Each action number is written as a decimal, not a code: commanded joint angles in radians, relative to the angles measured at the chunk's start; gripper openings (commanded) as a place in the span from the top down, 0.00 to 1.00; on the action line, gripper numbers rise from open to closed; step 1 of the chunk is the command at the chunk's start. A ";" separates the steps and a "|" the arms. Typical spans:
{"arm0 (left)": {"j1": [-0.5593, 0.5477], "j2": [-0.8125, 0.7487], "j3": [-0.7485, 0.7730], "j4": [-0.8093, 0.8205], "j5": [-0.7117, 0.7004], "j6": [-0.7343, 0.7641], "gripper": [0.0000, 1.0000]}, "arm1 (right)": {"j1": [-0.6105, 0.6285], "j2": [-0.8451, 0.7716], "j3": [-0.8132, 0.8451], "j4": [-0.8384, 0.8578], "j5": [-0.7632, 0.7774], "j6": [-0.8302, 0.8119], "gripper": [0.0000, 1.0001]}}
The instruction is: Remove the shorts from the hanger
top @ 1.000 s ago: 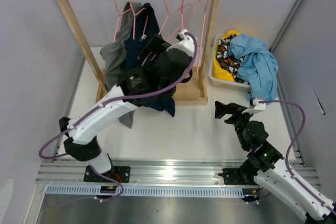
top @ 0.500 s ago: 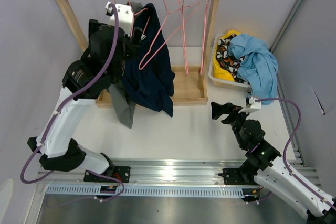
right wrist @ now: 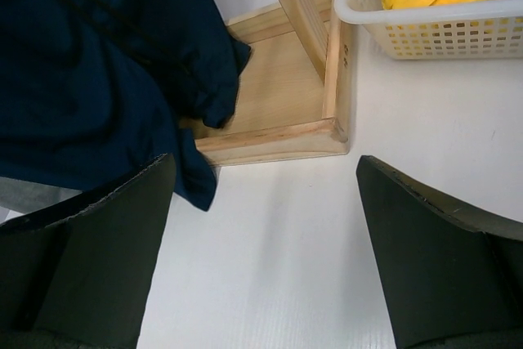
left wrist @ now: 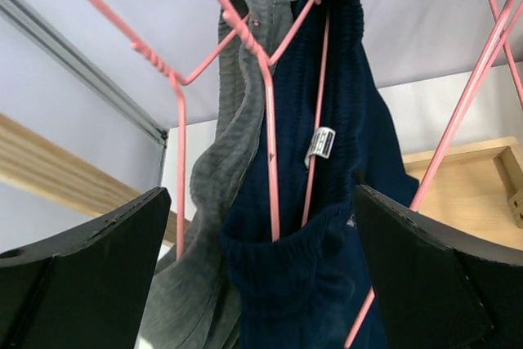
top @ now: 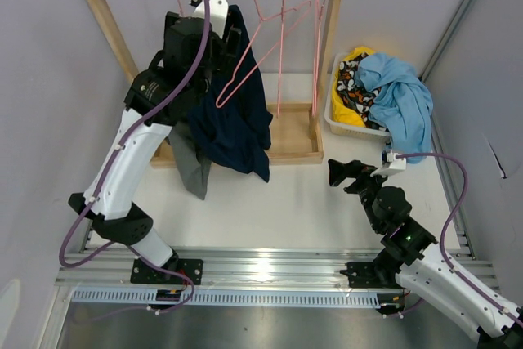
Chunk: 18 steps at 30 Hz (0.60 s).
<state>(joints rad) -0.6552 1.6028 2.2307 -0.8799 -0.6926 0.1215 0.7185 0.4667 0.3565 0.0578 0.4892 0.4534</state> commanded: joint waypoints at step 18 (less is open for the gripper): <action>0.118 0.131 0.053 0.079 0.159 -0.069 0.42 | 0.004 0.004 -0.022 0.039 0.043 -0.016 0.01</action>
<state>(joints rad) -0.5568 1.7344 2.2482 -0.8375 -0.5629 0.0792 0.7185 0.4667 0.3401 0.0578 0.5022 0.4496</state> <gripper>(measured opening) 0.593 0.993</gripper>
